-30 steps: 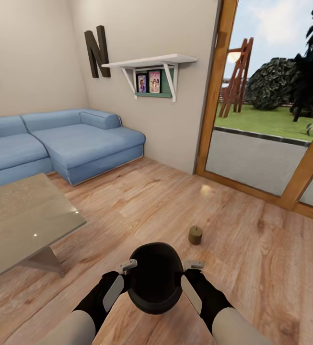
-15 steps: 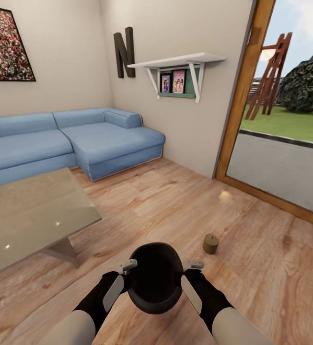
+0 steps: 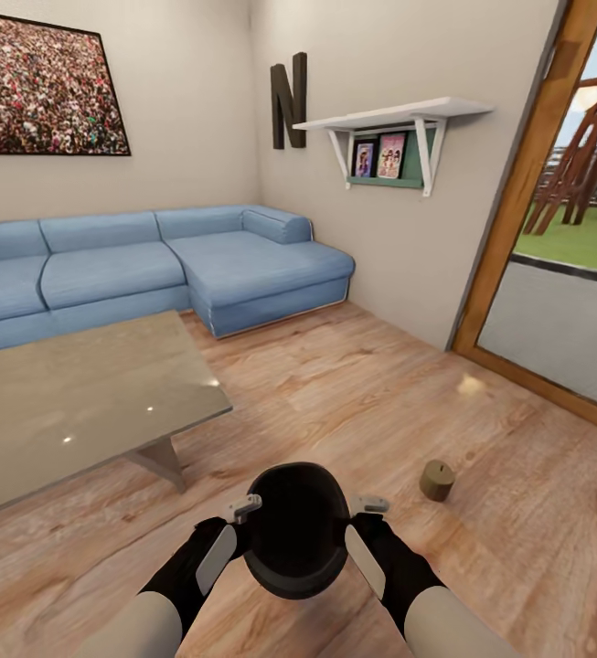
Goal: Place each of the two pumpkins and all three candles from the living room inside a cabinet in the living room (use any cabinet), then make sure every cabinet is closed, and position the cauldron so it is next to a table in the living room.
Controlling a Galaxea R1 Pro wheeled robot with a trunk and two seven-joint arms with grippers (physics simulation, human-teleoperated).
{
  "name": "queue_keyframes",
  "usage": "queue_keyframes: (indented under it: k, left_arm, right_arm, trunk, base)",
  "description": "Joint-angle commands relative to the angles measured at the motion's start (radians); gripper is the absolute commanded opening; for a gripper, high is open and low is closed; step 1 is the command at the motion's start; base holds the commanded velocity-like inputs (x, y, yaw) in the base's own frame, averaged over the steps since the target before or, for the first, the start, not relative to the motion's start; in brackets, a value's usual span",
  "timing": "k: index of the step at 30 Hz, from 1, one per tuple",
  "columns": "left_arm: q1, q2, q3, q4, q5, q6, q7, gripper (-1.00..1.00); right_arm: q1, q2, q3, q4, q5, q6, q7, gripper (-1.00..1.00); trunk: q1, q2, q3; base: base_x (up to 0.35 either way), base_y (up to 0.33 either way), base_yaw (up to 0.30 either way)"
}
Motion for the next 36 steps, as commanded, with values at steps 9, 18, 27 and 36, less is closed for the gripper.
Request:
queue_keyframes:
  k: [9,18,27,36]
  left_arm:
    - [-0.001,0.005,0.000,-0.001,-0.014,0.008,0.011,-1.00]
    - [-0.001,0.005,0.000,-0.001,-0.014,0.008,0.011,-1.00]
    - [-0.001,0.005,0.001,-0.001,-0.014,0.008,0.011,-1.00]
    - [-0.001,0.005,0.001,-0.001,-0.014,0.008,0.011,-1.00]
  right_arm:
    - [-0.001,0.000,0.012,-0.003,-0.028,-0.006,-0.006,-1.00]
    - [-0.001,0.000,0.012,-0.003,-0.028,-0.006,-0.006,-1.00]
    - [-0.001,0.000,0.012,-0.003,-0.028,-0.006,-0.006,-1.00]
    - [-0.001,0.000,0.012,-0.003,-0.028,-0.006,-0.006,-1.00]
  trunk:
    - [0.000,-0.001,-0.001]
    - [0.000,-0.001,-0.001]
    - [0.000,-0.001,-0.001]
    - [0.000,-0.001,-0.001]
  base:
    - [0.000,-0.012,0.289]
    - [0.000,-0.002,0.289]
    - [0.000,0.000,0.289]
    - [0.000,0.000,0.289]
